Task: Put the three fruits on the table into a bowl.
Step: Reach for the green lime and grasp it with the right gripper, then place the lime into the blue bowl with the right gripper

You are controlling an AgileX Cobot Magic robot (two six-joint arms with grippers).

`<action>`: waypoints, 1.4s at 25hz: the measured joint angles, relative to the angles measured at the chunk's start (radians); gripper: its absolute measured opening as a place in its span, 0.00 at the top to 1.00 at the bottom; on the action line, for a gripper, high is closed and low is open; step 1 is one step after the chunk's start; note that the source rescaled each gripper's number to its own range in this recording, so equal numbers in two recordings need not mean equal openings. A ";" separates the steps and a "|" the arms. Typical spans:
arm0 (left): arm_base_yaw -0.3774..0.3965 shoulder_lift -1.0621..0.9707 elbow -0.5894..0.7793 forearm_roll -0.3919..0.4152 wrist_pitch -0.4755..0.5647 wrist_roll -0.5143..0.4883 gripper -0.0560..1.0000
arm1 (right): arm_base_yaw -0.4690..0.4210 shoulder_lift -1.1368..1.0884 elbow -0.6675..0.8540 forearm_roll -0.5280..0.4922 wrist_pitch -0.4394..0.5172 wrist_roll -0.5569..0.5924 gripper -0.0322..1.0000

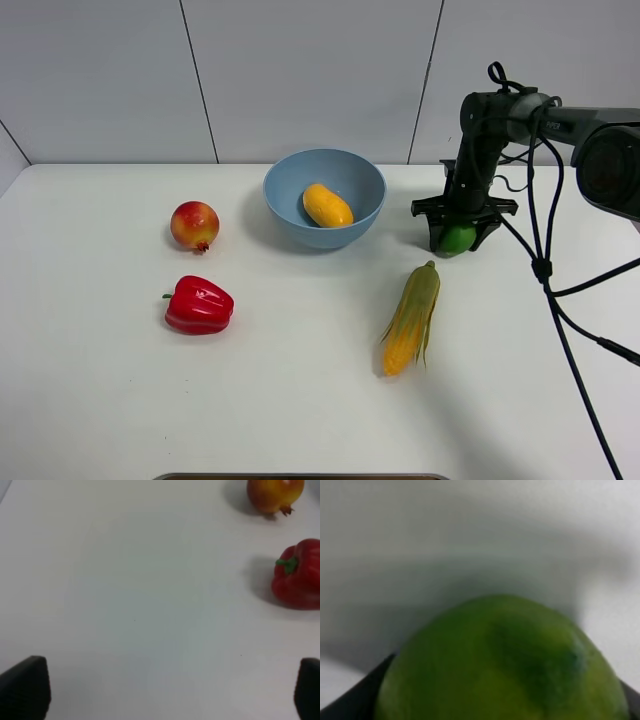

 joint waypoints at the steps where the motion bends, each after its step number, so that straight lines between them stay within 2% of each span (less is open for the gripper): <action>1: 0.000 0.000 0.000 0.000 0.000 0.000 0.00 | 0.000 0.000 0.000 0.000 0.000 0.000 0.82; 25: 0.000 0.000 0.000 0.000 0.000 0.000 0.00 | 0.000 -0.013 -0.001 0.006 -0.002 0.000 0.82; 31: 0.000 0.000 0.000 0.000 0.000 0.000 0.00 | 0.000 -0.116 -0.001 0.006 -0.008 0.000 0.82; 35: 0.000 0.000 0.000 0.000 0.000 0.000 0.00 | 0.000 -0.202 -0.001 0.009 -0.044 -0.007 0.82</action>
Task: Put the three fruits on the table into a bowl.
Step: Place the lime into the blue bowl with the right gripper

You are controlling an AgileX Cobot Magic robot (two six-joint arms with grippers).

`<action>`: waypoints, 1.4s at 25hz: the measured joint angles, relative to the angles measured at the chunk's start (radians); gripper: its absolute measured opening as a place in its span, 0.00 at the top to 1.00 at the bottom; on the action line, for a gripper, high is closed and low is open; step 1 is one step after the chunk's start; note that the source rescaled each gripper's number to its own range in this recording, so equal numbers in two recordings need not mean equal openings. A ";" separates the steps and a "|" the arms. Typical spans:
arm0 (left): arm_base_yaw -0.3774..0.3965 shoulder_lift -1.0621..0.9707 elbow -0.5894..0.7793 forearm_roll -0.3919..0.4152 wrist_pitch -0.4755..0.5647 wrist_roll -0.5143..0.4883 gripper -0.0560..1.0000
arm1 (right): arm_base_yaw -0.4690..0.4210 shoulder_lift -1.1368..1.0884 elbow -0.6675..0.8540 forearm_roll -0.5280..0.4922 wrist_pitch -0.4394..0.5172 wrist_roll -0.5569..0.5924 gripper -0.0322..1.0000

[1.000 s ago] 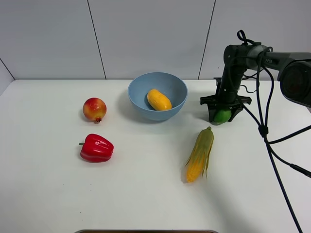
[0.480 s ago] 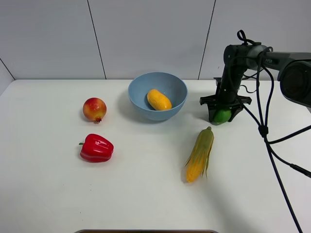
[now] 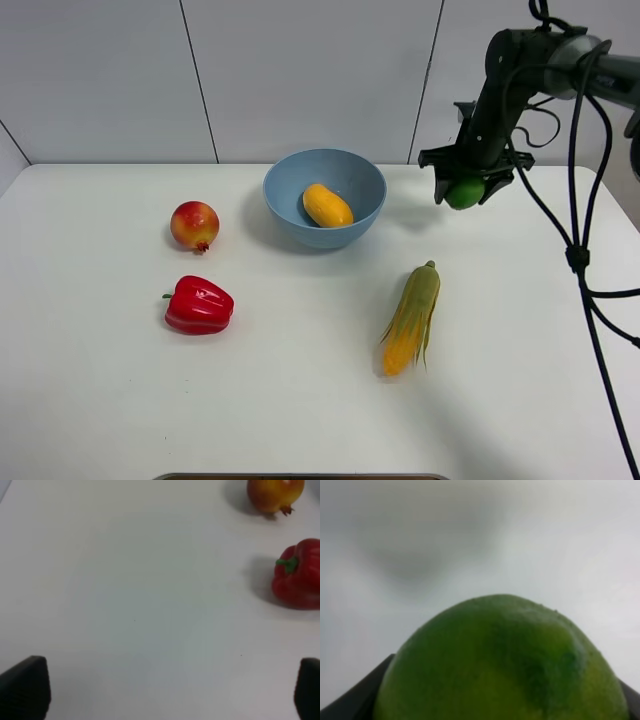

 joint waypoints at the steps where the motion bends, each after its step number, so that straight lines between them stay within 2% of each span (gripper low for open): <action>1: 0.000 0.000 0.000 0.000 0.000 0.000 0.00 | 0.000 -0.020 0.000 0.007 -0.010 -0.012 0.82; 5: 0.000 0.000 0.000 0.000 0.000 0.000 0.00 | 0.017 -0.100 0.000 0.079 -0.057 -0.094 0.82; 9: 0.000 0.000 0.000 0.000 0.000 0.000 0.00 | 0.079 -0.126 0.000 0.134 -0.092 -0.149 0.82; 17: 0.000 0.000 0.000 0.000 0.000 0.000 0.00 | 0.244 -0.120 0.000 0.150 -0.219 -0.190 0.82; 22: 0.000 0.000 0.000 0.000 0.000 0.000 0.00 | 0.317 -0.075 0.000 0.152 -0.299 -0.201 0.82; 25: 0.000 0.000 0.000 0.000 0.000 0.000 0.00 | 0.340 -0.035 0.001 0.152 -0.322 -0.202 0.82; 35: 0.000 0.000 0.000 0.000 0.000 0.000 0.00 | 0.346 0.027 0.002 0.152 -0.315 -0.202 0.82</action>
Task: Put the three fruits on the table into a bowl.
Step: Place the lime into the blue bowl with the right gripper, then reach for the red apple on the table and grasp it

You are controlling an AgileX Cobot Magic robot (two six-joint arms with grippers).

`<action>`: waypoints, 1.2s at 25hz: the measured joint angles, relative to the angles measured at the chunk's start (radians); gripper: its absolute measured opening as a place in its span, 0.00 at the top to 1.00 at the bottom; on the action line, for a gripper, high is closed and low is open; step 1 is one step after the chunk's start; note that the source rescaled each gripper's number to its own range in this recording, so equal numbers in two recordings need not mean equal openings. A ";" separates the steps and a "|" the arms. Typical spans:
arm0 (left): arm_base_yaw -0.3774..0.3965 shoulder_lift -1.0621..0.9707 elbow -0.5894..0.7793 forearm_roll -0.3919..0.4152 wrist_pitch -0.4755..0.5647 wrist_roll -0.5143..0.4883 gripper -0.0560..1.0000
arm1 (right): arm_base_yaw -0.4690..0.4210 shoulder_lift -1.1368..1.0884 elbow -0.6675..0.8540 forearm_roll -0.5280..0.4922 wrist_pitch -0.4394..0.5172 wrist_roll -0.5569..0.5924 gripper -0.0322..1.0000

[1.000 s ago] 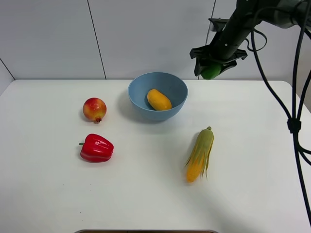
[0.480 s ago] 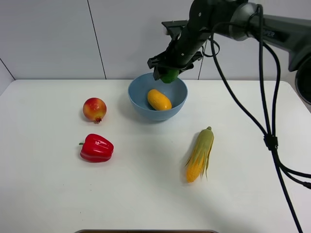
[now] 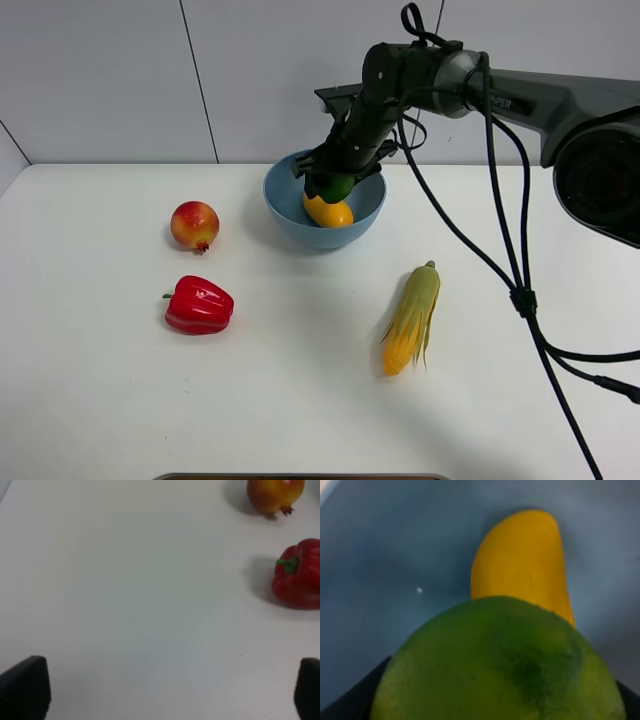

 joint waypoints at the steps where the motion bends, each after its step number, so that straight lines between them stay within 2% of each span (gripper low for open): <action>1: 0.000 0.000 0.000 0.000 0.000 0.000 0.00 | 0.000 0.001 0.000 0.000 0.000 0.000 0.80; 4: 0.000 0.000 0.000 0.000 0.000 0.000 0.00 | 0.000 0.002 0.000 0.000 0.000 0.000 0.60; 8: 0.000 0.000 0.000 0.000 0.000 0.000 0.00 | 0.001 0.001 0.000 0.000 0.001 0.000 0.51; 16: 0.000 0.000 0.000 0.000 0.000 0.000 0.00 | 0.001 -0.080 0.000 -0.019 0.087 0.000 0.50; 30: 0.000 0.000 0.000 0.000 0.000 0.000 0.00 | 0.001 -0.470 0.000 -0.288 0.344 0.061 0.50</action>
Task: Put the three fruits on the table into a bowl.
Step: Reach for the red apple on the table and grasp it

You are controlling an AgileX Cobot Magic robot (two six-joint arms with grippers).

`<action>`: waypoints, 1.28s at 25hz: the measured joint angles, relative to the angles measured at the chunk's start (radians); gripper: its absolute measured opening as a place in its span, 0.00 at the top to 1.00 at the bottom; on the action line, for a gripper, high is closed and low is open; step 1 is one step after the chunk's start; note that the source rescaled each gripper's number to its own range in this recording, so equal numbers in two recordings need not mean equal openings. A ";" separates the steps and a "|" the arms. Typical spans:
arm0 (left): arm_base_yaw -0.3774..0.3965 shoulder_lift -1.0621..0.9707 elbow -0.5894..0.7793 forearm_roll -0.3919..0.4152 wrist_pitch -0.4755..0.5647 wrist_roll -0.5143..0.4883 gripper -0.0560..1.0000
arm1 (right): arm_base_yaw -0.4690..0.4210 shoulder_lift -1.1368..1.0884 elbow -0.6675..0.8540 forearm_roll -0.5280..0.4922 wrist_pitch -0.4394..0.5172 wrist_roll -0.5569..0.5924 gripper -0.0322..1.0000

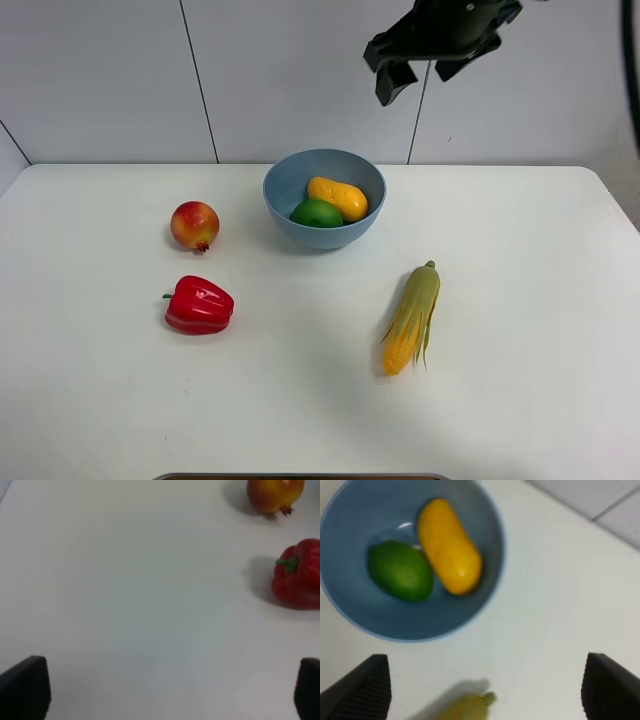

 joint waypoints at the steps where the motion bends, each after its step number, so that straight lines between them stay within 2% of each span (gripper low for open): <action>1: 0.000 0.000 0.000 0.000 0.000 0.000 0.00 | 0.000 -0.026 0.000 -0.017 0.001 0.008 0.50; 9: 0.000 0.000 0.000 0.000 0.000 0.000 0.00 | 0.000 -0.165 0.000 -0.132 0.008 0.068 0.50; 24: 0.000 0.000 0.000 0.000 0.000 0.000 0.00 | 0.000 -0.492 0.003 -0.154 0.010 0.103 0.50; 27: 0.000 0.000 0.000 0.000 0.000 0.000 0.00 | 0.000 -0.580 0.070 -0.161 0.008 0.107 0.50; 32: 0.000 0.000 0.000 0.000 0.000 0.000 0.00 | 0.000 -0.782 0.359 -0.218 0.010 0.121 0.50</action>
